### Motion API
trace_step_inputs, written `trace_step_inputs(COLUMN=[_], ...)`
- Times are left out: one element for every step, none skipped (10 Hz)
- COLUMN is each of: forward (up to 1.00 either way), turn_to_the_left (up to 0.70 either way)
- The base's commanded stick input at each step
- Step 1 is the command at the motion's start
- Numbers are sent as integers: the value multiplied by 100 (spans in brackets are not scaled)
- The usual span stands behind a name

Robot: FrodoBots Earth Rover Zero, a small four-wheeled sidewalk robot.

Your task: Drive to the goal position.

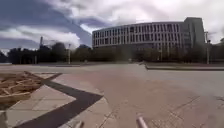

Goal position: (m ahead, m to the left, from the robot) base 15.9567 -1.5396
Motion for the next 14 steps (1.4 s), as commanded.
trace_step_inputs(forward=[70, 70, 70, 70, 70, 70, 70, 70, 70, 70, 70, 70, 70, 70], turn_to_the_left=[-9, -14, -14, -9, -4, 0, 0, -7, -14, -11, -1, 0, 0, 0])
